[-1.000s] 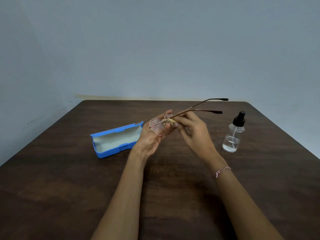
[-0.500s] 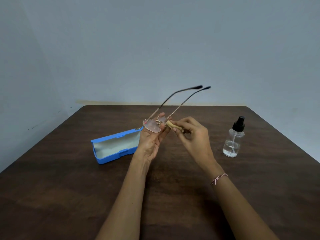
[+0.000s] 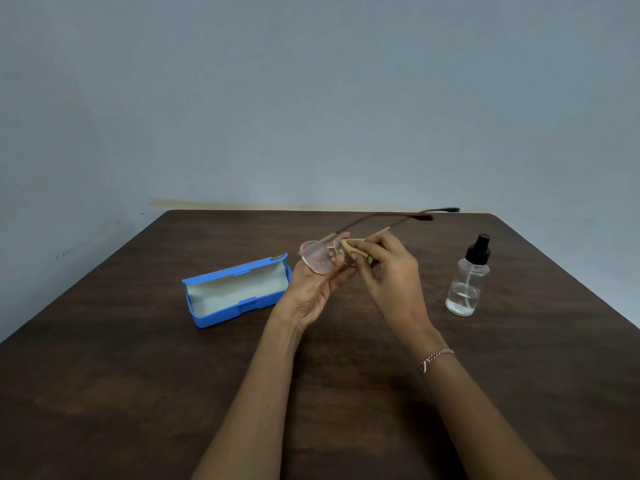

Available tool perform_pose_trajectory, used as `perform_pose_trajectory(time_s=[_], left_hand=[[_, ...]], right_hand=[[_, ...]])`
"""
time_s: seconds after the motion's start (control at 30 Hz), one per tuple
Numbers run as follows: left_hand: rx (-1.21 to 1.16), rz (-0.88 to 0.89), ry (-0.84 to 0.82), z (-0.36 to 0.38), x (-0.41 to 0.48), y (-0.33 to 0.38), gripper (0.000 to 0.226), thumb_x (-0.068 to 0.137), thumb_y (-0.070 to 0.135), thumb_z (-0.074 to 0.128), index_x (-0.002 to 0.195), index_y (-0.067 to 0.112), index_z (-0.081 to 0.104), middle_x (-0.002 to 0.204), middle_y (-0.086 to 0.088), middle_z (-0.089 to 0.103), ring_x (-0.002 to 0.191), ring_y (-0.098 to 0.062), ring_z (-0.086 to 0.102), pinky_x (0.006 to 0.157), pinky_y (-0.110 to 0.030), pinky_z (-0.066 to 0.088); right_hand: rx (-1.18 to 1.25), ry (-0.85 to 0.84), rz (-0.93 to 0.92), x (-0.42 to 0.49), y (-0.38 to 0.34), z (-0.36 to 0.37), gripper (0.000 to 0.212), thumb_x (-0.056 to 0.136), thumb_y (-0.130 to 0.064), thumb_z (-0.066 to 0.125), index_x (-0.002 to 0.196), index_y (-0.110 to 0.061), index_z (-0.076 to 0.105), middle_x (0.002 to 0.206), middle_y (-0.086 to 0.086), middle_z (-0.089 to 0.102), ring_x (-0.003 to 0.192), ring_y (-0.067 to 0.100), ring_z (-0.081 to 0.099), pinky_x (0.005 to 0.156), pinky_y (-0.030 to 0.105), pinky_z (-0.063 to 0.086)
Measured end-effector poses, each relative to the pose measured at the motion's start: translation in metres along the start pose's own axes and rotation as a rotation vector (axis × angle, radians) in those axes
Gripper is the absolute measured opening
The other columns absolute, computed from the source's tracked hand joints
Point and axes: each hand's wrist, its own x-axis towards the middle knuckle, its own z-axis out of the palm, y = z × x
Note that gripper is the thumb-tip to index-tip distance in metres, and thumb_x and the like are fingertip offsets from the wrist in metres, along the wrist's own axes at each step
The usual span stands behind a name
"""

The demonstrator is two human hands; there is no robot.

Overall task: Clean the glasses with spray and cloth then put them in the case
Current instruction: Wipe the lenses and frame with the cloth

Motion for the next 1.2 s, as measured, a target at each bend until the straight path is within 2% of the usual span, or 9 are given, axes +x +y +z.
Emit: perform_pose_trajectory(time_s=[0.17,0.3,0.47,0.57,0.7,0.9,1.03,1.13,1.2], left_hand=[[0.061,0.002,-0.012,0.0080,-0.0038,0.0001,0.032,0.075,0.009,0.058,0.107,0.009,0.062,0.086,-0.001,0.071,0.085,-0.013,0.068,0.073,-0.023,0.056],[-0.018,0.050,0.024,0.0014,-0.0020,0.0034,0.032,0.074,0.013,0.063,0.106,0.009,0.064,0.098,-0.011,0.069,0.089,-0.020,0.067,0.074,-0.026,0.056],[0.038,-0.018,-0.033,0.0032,-0.0005,0.0018,0.035,0.076,0.010,0.065,0.111,0.011,0.063,0.095,-0.003,0.072,0.089,-0.015,0.069,0.079,-0.029,0.057],[0.028,-0.009,-0.062,0.0041,-0.0021,0.0021,0.030,0.066,0.017,0.073,0.096,0.017,0.074,0.085,0.000,0.072,0.083,-0.010,0.068,0.073,-0.025,0.056],[0.020,0.027,-0.025,0.0010,-0.0042,0.0070,0.030,0.074,0.009,0.061,0.103,0.013,0.065,0.081,0.001,0.072,0.076,-0.010,0.068,0.071,-0.024,0.057],[0.047,-0.030,-0.045,0.0011,-0.0045,0.0054,0.039,0.077,0.009,0.060,0.116,0.010,0.060,0.100,-0.006,0.071,0.095,-0.017,0.067,0.077,-0.027,0.056],[0.043,-0.060,-0.076,0.0003,-0.0032,0.0029,0.039,0.071,0.014,0.071,0.110,0.015,0.068,0.100,-0.005,0.071,0.100,-0.021,0.066,0.080,-0.032,0.056],[0.010,-0.052,-0.101,0.0021,-0.0028,0.0024,0.039,0.065,0.019,0.077,0.103,0.019,0.071,0.090,-0.001,0.071,0.098,-0.019,0.067,0.077,-0.033,0.056],[0.015,-0.056,-0.106,0.0025,-0.0023,0.0023,0.041,0.065,0.018,0.077,0.106,0.017,0.069,0.091,-0.002,0.071,0.097,-0.018,0.066,0.078,-0.033,0.056]], right_hand=[[0.155,0.019,0.043,-0.0011,-0.0058,-0.0015,0.025,0.083,-0.003,0.066,0.104,-0.015,0.071,0.089,-0.001,0.059,0.081,0.006,0.056,0.070,0.015,0.046],[0.200,-0.073,0.057,-0.0002,-0.0006,-0.0054,0.020,0.083,-0.005,0.068,0.101,-0.012,0.071,0.087,-0.006,0.058,0.078,-0.003,0.054,0.067,0.008,0.043],[0.081,0.007,0.083,-0.0005,0.0000,-0.0015,0.019,0.084,-0.005,0.066,0.102,-0.012,0.071,0.094,-0.004,0.061,0.083,0.005,0.058,0.070,0.018,0.050],[0.169,-0.024,0.006,-0.0004,-0.0012,-0.0008,0.026,0.084,0.003,0.063,0.107,-0.007,0.069,0.103,0.002,0.062,0.098,0.010,0.059,0.083,0.023,0.051],[0.299,-0.082,0.008,-0.0008,-0.0051,-0.0009,0.031,0.081,0.010,0.060,0.105,-0.007,0.069,0.101,-0.001,0.060,0.096,0.006,0.058,0.081,0.016,0.046],[0.382,-0.080,0.141,-0.0003,0.0014,-0.0065,0.033,0.079,0.006,0.064,0.102,-0.017,0.070,0.091,-0.002,0.062,0.084,0.006,0.058,0.071,0.013,0.043],[0.331,-0.075,0.027,-0.0006,-0.0053,-0.0069,0.037,0.082,0.008,0.062,0.105,-0.021,0.065,0.100,-0.015,0.058,0.097,0.003,0.059,0.081,0.015,0.047],[0.282,-0.044,-0.066,0.0004,-0.0052,-0.0050,0.035,0.082,0.012,0.060,0.103,-0.016,0.069,0.102,-0.007,0.059,0.103,0.008,0.058,0.089,0.022,0.048],[0.204,-0.015,-0.044,0.0000,-0.0022,-0.0026,0.037,0.081,0.013,0.059,0.104,-0.015,0.069,0.104,-0.004,0.056,0.101,0.007,0.057,0.090,0.018,0.046]])
